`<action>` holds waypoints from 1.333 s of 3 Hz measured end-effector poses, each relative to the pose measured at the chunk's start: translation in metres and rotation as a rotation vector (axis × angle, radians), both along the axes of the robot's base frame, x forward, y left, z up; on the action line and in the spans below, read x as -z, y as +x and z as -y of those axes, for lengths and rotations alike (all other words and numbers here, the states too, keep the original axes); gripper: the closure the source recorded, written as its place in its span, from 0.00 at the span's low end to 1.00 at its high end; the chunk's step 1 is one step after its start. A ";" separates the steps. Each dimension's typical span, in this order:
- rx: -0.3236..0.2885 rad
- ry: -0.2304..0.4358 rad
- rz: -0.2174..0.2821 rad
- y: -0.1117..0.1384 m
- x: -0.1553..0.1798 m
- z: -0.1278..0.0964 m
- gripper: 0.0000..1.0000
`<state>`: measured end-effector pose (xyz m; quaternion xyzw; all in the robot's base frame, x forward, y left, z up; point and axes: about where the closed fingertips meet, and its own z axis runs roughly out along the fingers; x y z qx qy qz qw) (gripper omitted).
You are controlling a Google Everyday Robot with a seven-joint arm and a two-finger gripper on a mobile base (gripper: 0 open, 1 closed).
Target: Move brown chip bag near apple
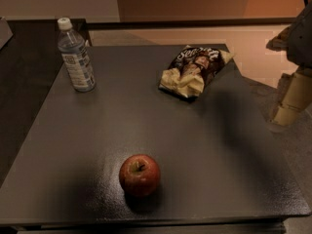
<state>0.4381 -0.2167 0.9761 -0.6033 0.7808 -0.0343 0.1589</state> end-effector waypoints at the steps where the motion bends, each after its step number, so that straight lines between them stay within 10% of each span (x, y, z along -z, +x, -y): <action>1: 0.000 0.000 0.000 0.000 0.000 0.000 0.00; 4: -0.020 0.181 0.062 0.060 0.014 -0.002 0.00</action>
Offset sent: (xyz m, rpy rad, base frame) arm 0.0213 -0.0021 -0.0083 0.1214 0.0179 0.0001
